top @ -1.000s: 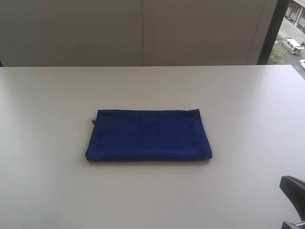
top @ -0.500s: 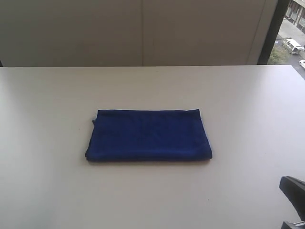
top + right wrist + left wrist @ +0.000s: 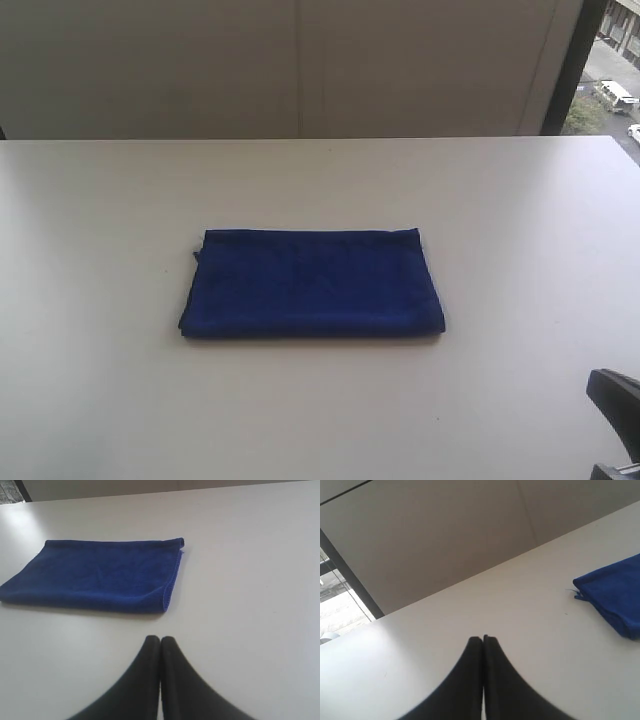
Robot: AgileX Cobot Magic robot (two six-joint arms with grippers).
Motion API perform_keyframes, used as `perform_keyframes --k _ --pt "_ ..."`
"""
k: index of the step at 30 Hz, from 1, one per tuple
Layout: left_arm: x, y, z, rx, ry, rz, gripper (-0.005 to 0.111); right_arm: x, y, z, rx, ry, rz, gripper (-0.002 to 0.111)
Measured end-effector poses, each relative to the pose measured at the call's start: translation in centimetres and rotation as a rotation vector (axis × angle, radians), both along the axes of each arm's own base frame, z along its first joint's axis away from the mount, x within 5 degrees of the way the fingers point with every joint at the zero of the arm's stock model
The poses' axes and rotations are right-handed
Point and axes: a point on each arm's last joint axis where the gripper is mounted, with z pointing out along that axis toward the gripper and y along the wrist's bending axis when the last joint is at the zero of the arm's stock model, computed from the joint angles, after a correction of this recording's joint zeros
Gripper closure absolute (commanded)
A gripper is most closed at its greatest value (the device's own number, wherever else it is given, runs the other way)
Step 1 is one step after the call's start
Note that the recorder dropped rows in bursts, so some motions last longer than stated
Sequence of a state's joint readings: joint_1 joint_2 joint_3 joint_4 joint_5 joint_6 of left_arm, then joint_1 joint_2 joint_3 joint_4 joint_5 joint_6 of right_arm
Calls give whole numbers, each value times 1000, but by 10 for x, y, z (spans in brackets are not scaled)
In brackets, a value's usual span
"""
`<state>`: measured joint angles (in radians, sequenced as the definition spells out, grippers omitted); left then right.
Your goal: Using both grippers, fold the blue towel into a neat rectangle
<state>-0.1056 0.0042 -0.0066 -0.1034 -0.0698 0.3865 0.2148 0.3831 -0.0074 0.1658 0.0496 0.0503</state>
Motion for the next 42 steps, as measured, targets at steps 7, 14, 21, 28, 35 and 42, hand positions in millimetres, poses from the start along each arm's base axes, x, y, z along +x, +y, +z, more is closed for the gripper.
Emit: perform_keyframes --k 7,14,21,28,35,42 --pt "0 0 0 2 0 0 107 0 0 0 0 0 0 108" --pt "0 0 0 -5 6 0 107 0 0 0 0 0 0 108" --pt "-3 -2 -16 -50 186 -18 107 0 0 0 0 0 0 108" --pt "-6 -3 -27 -167 332 -4 107 0 0 0 0 0 0 108" --pt "-6 -3 -28 -275 348 20 107 0 0 0 0 0 0 108" --pt "-6 -3 -28 -240 346 15 107 0 0 0 0 0 0 108"
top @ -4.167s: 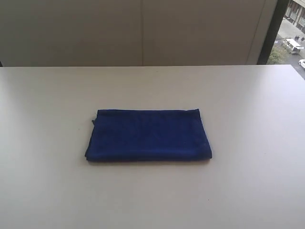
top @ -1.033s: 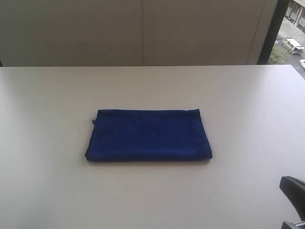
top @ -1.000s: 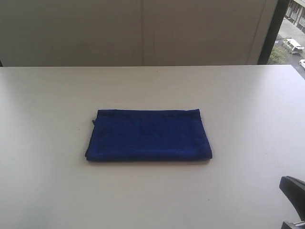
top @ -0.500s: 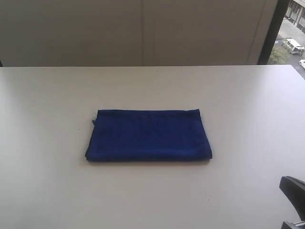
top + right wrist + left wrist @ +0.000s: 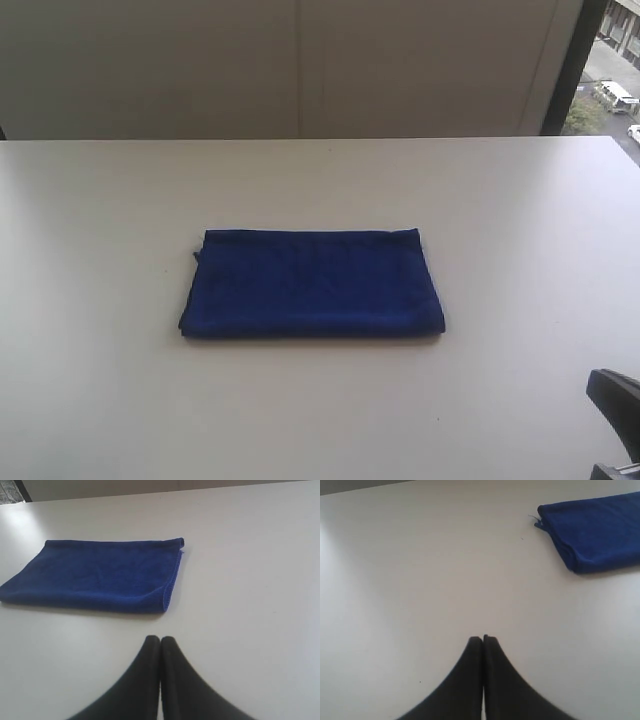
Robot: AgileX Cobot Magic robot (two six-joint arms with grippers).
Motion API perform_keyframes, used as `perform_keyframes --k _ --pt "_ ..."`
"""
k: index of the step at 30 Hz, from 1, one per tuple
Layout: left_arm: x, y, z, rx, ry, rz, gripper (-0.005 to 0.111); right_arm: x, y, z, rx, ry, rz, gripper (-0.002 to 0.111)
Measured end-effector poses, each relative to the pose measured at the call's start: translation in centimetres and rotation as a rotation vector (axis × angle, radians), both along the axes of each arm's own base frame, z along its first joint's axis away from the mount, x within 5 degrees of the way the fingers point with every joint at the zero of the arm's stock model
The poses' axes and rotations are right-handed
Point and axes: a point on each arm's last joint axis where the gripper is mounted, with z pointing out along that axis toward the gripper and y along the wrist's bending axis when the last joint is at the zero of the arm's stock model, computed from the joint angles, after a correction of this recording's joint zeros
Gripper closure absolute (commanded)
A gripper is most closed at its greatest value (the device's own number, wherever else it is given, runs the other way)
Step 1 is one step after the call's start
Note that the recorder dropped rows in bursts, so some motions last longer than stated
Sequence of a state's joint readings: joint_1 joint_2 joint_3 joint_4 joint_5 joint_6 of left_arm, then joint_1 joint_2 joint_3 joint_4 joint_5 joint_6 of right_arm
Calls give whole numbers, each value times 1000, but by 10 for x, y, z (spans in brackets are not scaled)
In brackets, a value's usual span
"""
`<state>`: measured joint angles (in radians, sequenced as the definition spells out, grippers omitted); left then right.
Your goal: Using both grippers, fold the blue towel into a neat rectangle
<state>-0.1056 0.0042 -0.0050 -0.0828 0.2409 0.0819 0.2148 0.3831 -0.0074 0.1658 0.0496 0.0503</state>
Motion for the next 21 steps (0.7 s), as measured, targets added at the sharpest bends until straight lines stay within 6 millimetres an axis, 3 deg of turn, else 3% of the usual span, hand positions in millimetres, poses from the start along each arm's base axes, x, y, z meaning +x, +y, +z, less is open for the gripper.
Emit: perform_keyframes --k 21 --pt "1 4 0 -21 7 79 107 0 0 0 0 0 0 108"
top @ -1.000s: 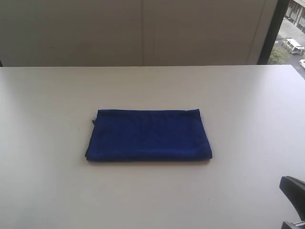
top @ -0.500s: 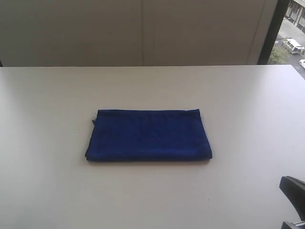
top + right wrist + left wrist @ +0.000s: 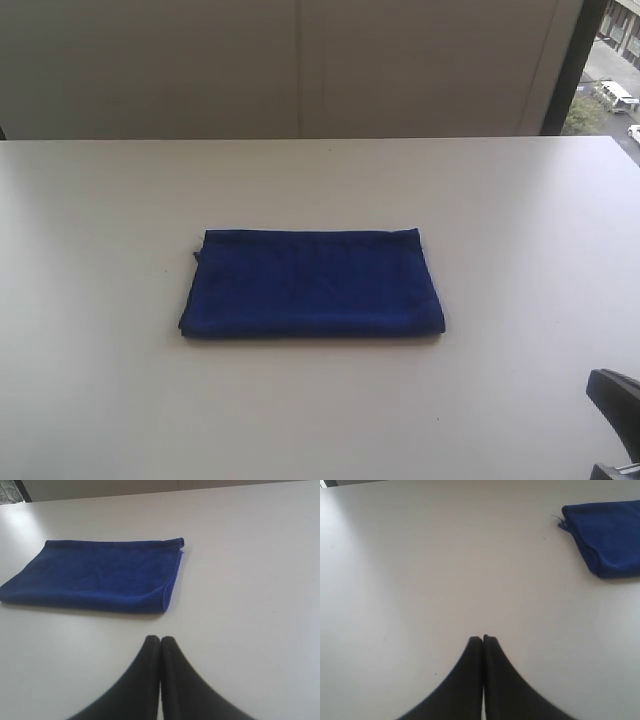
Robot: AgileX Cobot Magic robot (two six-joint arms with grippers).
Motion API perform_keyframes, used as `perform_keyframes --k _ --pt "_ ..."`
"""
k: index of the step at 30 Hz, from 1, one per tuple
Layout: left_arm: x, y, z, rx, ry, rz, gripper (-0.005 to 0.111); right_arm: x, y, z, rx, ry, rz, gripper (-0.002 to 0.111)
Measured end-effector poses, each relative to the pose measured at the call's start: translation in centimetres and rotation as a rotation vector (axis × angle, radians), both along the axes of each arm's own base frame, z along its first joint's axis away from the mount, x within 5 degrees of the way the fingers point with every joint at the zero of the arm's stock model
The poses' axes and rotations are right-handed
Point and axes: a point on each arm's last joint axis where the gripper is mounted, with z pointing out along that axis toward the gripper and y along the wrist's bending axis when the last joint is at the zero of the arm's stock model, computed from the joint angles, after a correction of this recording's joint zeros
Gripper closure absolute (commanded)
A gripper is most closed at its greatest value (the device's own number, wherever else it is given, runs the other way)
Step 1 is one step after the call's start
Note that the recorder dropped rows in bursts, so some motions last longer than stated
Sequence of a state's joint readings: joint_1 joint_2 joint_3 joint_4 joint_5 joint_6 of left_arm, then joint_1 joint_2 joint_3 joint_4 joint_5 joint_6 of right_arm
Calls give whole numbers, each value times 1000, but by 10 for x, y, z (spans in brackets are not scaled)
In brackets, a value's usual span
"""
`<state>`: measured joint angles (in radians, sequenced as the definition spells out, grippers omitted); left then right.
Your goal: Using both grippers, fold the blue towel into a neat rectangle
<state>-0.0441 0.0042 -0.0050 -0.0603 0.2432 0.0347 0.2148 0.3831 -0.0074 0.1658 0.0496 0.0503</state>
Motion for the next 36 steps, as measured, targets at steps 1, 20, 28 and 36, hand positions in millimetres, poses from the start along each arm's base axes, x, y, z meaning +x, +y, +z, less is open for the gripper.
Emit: perform_keyframes --k 1,20,28,36 --pt "0 0 0 -3 0 1 107 0 0 0 1 0 0 108" --pt "0 4 0 -56 9 69 107 0 0 0 1 0 0 108" --pt "0 4 0 -22 6 55 107 0 0 0 1 0 0 108" --pt "0 4 0 -18 6 54 107 0 0 0 1 0 0 108"
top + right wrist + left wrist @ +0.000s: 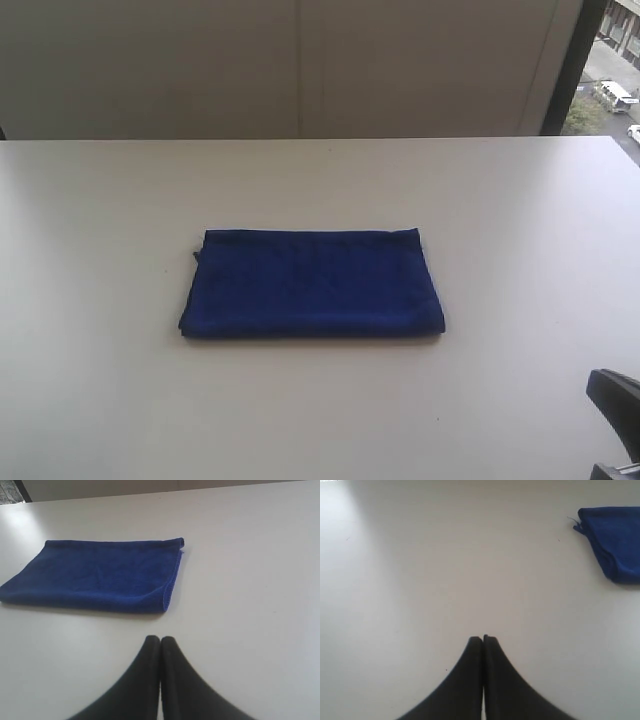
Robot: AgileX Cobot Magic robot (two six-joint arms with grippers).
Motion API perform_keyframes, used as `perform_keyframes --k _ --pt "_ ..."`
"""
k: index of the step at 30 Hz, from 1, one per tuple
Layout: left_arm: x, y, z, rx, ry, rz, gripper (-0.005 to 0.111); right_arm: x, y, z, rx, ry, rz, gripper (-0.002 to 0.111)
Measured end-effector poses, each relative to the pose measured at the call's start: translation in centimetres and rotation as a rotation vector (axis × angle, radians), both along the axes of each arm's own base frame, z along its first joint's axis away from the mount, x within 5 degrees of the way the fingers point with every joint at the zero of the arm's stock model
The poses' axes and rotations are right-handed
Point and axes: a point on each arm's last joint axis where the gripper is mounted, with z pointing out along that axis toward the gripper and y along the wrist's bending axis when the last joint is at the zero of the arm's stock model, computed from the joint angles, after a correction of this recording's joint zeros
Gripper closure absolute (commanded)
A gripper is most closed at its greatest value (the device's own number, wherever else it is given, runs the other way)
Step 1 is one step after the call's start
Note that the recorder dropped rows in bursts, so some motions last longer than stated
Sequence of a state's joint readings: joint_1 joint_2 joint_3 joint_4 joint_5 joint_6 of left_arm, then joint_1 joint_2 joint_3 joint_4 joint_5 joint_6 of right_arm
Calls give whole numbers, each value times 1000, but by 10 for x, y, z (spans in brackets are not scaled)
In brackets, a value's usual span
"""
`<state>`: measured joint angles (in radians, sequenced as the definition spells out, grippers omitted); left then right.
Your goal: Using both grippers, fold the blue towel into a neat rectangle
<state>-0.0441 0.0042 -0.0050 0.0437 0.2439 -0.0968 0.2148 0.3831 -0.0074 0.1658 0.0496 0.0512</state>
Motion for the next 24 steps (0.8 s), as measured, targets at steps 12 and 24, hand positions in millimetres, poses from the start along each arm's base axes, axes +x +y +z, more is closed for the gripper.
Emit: perform_keyframes --k 12,24 --pt "0 0 0 4 0 -1 107 0 0 0 0 0 0 108" --pt "0 0 0 4 0 -1 107 -24 -17 25 39 -341 -198 108"
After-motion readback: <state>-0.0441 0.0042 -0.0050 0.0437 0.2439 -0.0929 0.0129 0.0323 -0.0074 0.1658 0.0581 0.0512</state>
